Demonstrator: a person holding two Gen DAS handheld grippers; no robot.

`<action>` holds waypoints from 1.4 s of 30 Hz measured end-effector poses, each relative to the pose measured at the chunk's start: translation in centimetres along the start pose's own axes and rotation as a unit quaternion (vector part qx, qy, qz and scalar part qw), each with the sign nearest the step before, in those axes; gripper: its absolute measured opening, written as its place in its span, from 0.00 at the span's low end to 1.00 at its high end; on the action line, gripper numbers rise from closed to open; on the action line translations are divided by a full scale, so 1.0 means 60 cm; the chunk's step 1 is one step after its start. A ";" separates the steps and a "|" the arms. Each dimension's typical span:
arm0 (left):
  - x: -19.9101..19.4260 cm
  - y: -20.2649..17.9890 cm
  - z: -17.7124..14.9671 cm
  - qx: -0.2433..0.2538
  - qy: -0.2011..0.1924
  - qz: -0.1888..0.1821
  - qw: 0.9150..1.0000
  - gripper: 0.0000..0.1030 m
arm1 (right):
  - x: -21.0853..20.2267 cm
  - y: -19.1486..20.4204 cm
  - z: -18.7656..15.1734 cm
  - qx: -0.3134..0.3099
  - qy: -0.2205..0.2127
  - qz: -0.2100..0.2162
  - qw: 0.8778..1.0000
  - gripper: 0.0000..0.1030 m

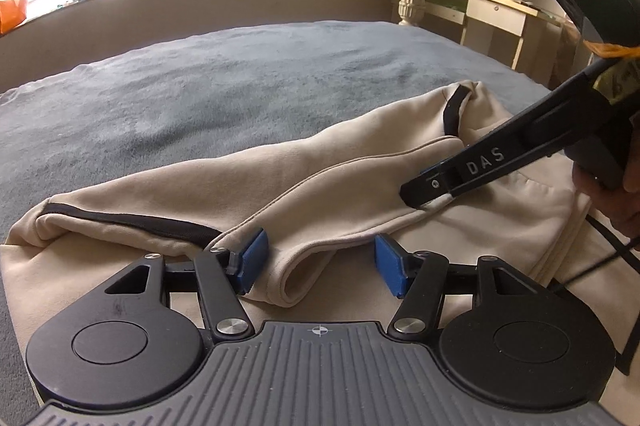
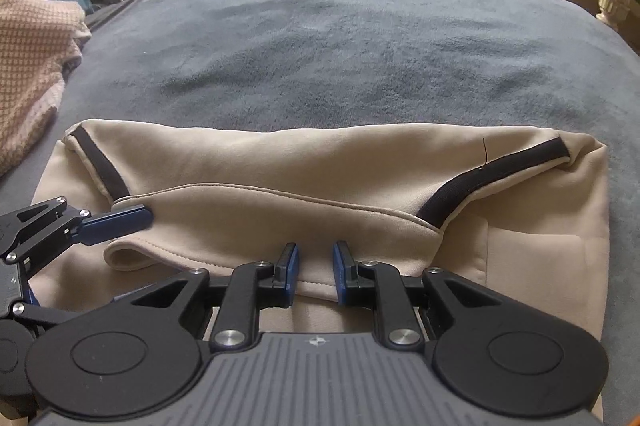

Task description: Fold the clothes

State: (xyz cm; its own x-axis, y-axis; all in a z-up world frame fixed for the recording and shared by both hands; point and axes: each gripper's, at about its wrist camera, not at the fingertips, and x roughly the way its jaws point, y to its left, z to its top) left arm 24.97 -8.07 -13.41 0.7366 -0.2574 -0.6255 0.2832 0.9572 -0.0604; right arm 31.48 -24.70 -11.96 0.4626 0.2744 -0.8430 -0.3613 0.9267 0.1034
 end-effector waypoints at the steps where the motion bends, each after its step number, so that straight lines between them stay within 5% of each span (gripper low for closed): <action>1: -0.001 0.001 0.000 0.002 0.000 -0.001 1.000 0.58 | 0.000 0.002 -0.001 0.006 0.000 -0.004 1.000 0.19; 13: -0.035 0.008 0.009 -0.006 -0.033 -0.010 0.999 0.57 | -0.006 0.002 -0.014 0.017 -0.025 -0.012 0.999 0.19; 19: -0.018 0.011 -0.009 0.007 -0.004 -0.007 1.000 0.55 | -0.003 0.003 -0.017 0.015 -0.027 -0.012 0.999 0.19; 42: -0.015 0.006 -0.014 0.008 -0.002 0.001 1.000 0.57 | -0.006 0.003 -0.029 0.018 -0.050 -0.014 0.999 0.19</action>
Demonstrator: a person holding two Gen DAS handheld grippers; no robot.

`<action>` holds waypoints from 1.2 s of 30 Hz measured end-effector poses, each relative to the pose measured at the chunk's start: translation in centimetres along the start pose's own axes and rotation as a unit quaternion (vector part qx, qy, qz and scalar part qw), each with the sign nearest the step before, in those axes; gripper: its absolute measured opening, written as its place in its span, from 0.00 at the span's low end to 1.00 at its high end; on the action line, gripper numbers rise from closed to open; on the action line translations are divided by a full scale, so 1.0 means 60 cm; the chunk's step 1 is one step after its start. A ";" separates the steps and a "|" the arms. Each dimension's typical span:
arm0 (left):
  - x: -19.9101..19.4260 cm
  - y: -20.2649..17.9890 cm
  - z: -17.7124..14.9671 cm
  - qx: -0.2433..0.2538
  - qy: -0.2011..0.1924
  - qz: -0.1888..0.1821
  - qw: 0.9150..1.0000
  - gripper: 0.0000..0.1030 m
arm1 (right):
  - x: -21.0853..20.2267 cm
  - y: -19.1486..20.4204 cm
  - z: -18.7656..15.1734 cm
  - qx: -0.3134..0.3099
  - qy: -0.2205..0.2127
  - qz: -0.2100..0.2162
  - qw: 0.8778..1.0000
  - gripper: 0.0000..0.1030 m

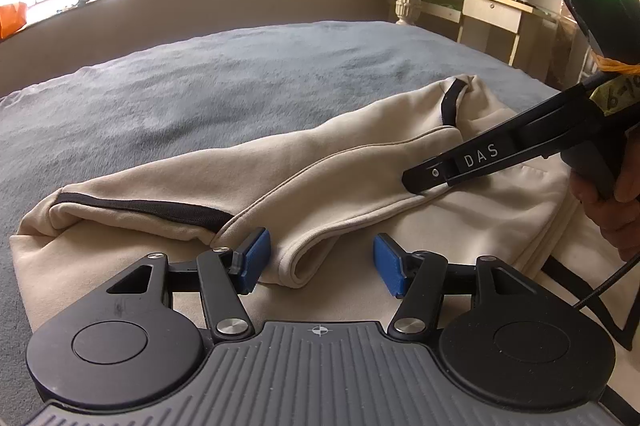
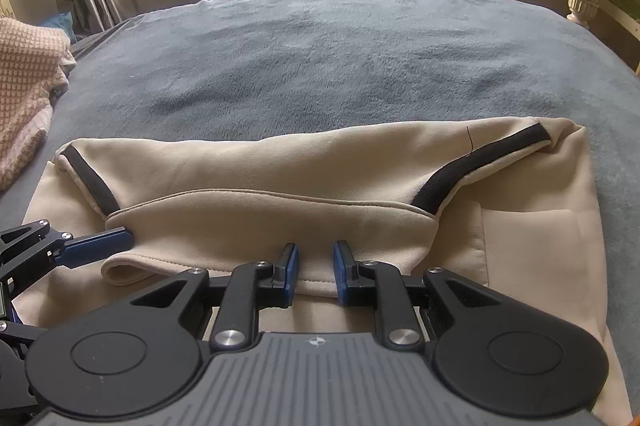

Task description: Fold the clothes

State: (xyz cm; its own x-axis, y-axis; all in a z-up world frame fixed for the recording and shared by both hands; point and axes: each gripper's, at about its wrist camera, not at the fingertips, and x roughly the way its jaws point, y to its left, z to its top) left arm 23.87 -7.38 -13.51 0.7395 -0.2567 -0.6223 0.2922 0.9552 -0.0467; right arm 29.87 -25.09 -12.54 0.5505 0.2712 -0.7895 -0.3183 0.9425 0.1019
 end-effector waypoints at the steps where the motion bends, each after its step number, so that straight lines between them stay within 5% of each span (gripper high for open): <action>1: 0.000 0.000 0.000 0.000 0.000 0.000 1.000 0.57 | 0.000 0.000 -0.001 0.000 -0.001 0.000 1.000 0.19; 36: 0.001 -0.002 0.007 -0.014 0.014 0.002 1.000 0.61 | -0.003 -0.003 -0.007 0.003 -0.014 0.005 1.000 0.19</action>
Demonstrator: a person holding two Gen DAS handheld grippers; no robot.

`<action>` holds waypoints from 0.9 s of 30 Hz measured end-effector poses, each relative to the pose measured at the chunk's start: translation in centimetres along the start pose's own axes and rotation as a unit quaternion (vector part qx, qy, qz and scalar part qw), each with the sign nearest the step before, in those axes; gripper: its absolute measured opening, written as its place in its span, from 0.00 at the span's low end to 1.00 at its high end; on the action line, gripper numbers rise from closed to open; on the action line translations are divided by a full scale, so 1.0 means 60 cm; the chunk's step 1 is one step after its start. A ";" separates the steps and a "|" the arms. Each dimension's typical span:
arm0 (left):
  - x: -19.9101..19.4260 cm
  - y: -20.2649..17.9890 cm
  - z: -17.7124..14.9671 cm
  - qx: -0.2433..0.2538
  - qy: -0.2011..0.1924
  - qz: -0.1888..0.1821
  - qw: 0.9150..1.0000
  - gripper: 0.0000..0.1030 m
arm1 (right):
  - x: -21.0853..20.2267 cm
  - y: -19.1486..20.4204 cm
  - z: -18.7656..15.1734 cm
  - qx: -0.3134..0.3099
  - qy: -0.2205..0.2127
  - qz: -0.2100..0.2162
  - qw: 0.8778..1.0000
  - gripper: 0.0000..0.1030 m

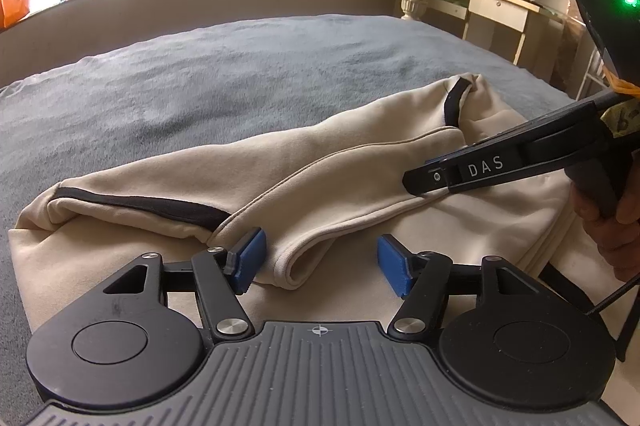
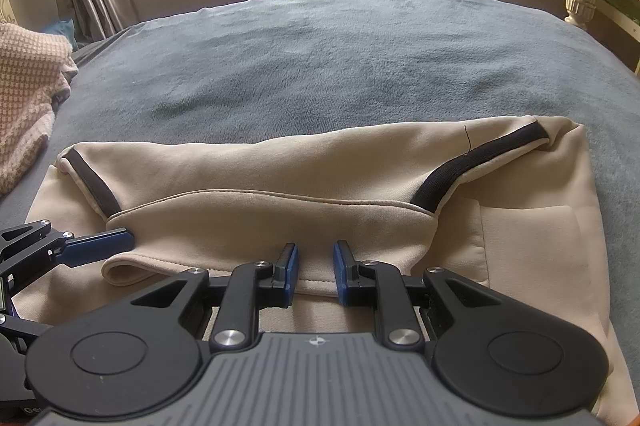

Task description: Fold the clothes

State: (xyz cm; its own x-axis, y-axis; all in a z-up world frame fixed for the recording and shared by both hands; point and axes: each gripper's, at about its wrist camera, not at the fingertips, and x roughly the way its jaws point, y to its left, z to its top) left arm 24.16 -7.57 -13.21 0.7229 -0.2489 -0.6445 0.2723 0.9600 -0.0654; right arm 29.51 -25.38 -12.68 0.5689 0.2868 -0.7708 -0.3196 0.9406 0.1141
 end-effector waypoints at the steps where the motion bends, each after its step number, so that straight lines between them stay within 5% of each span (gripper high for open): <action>1: 0.000 0.000 0.000 0.000 0.000 0.000 1.000 0.62 | -0.001 -0.001 -0.001 0.000 0.000 0.000 1.000 0.19; 27: 0.003 -0.008 0.004 0.003 0.008 0.008 1.000 0.65 | -0.004 -0.001 -0.004 -0.001 -0.007 0.001 1.000 0.19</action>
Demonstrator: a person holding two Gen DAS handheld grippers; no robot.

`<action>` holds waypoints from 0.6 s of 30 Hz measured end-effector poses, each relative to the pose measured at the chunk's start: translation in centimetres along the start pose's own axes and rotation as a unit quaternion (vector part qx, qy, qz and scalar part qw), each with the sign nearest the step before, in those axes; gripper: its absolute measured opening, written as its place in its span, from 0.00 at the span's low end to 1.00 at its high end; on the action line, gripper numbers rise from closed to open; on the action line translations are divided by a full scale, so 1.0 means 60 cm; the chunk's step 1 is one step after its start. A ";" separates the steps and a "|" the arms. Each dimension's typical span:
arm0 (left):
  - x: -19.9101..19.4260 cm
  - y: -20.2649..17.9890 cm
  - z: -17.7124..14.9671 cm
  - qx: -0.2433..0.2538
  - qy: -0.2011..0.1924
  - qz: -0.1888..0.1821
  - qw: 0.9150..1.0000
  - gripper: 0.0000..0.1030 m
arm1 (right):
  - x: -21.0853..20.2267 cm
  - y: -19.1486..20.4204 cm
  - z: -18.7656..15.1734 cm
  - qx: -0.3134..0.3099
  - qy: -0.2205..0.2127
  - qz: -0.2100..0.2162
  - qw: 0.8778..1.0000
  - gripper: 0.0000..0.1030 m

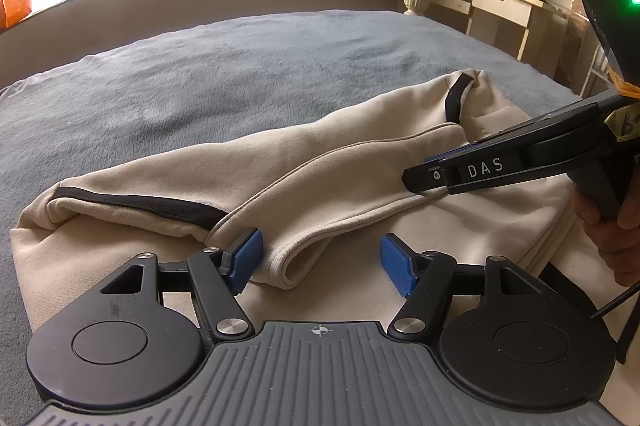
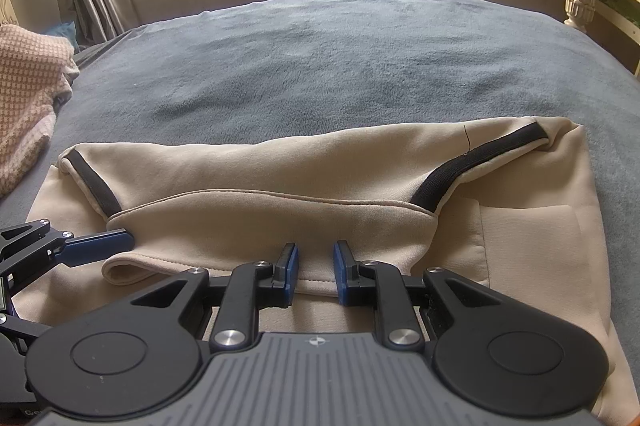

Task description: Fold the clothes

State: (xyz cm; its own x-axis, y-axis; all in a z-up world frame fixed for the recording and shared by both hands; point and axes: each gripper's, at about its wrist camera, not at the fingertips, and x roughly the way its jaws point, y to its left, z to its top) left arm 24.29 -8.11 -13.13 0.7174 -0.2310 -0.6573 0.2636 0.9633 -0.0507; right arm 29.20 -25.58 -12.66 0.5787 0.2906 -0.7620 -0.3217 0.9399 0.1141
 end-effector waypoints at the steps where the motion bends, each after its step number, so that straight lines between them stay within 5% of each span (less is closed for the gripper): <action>1: 0.000 0.000 0.000 0.000 0.000 0.000 1.000 0.65 | 0.000 0.000 -0.001 0.000 0.000 0.000 1.000 0.19; 18: 0.001 -0.001 0.001 -0.003 0.004 0.003 1.000 0.65 | -0.001 0.001 -0.003 0.003 -0.003 0.000 1.000 0.19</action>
State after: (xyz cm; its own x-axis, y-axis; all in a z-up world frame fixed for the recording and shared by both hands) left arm 24.34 -8.20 -13.13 0.7131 -0.2244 -0.6642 0.2559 0.9653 -0.0514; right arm 29.03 -25.54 -12.73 0.5830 0.2911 -0.7585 -0.3170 0.9411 0.1175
